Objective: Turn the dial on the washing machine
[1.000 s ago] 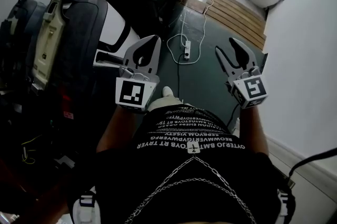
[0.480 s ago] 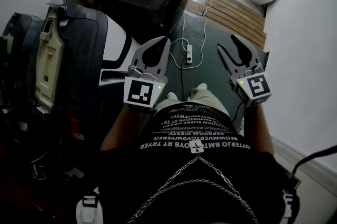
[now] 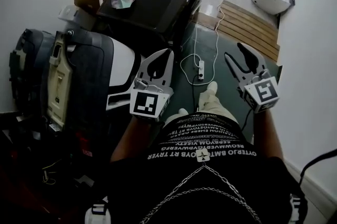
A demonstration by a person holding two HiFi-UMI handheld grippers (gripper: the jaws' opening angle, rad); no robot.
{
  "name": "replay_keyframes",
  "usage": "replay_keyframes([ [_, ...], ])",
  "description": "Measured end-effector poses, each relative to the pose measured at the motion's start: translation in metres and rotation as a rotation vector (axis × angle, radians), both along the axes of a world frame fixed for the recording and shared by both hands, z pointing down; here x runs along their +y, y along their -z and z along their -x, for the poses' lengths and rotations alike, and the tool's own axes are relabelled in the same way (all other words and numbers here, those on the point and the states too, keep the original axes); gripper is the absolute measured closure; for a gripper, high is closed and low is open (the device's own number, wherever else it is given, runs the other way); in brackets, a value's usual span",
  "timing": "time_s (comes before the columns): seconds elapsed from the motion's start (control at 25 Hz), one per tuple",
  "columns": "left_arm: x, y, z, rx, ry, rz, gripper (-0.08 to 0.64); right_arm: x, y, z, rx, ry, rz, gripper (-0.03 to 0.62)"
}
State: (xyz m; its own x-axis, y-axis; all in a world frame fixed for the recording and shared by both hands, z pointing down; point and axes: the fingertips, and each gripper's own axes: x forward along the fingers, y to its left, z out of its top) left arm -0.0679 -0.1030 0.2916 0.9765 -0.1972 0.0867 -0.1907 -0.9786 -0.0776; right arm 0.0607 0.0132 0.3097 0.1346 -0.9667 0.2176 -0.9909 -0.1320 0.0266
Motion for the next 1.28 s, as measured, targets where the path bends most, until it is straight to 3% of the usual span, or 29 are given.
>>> replay_keyframes([
  [0.32,-0.019,0.004,-0.089,-0.016,0.03,-0.014,0.554,-0.023,-0.011,-0.085,0.011,0.063,0.013,0.384],
  [0.68,-0.02,0.015,-0.173,-0.034,0.083,-0.045,0.554,-0.037,-0.012,-0.17,-0.045,0.122,-0.014,0.387],
  [0.84,-0.022,0.016,-0.19,-0.049,0.12,-0.074,0.554,-0.046,-0.015,-0.2,-0.064,0.153,-0.02,0.388],
  [0.96,-0.03,0.01,-0.2,-0.073,0.149,-0.05,0.554,-0.057,-0.019,-0.216,-0.063,0.169,-0.015,0.388],
  [1.28,-0.075,-0.007,-0.219,-0.091,0.182,-0.004,0.554,-0.106,-0.038,-0.224,-0.092,0.216,0.028,0.391],
])
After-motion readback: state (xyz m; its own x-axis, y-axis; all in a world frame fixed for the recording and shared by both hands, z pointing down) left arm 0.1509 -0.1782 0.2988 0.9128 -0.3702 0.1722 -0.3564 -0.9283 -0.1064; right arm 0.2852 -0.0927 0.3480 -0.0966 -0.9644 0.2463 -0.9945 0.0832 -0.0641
